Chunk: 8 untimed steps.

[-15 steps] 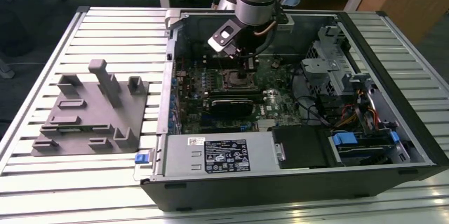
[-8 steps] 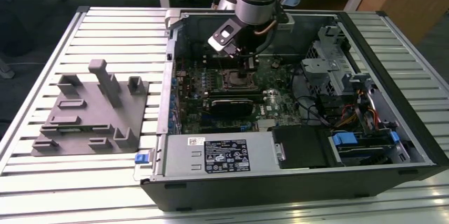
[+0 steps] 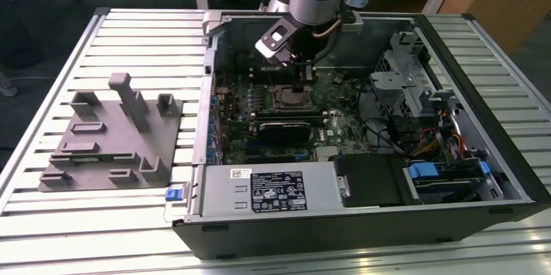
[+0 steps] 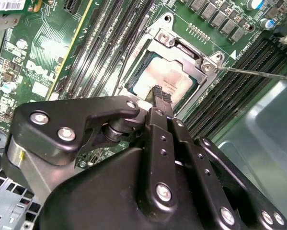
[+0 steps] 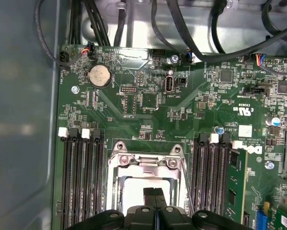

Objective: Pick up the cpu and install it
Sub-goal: 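Install the first cpu locking lever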

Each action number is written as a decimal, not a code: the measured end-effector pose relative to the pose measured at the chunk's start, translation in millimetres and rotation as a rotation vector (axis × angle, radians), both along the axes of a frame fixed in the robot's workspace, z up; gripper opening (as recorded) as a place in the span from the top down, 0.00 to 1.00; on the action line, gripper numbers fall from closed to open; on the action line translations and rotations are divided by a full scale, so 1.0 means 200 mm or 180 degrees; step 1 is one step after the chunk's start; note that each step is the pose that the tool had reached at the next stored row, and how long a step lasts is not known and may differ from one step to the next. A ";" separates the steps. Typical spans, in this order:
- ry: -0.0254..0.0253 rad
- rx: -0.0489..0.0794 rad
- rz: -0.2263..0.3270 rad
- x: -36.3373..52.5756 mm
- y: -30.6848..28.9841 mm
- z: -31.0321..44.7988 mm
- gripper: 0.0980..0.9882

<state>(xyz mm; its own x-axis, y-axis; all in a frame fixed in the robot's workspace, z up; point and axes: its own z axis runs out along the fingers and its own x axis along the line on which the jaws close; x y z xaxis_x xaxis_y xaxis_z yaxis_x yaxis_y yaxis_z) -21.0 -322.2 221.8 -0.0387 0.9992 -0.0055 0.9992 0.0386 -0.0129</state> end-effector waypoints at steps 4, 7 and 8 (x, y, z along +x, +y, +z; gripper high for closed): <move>0.0000 0.0000 0.0000 0.000 0.000 0.026 0.99; 0.0000 0.0000 0.0000 0.000 0.000 0.044 0.99; 0.0000 0.0000 0.0000 0.000 0.000 0.050 0.99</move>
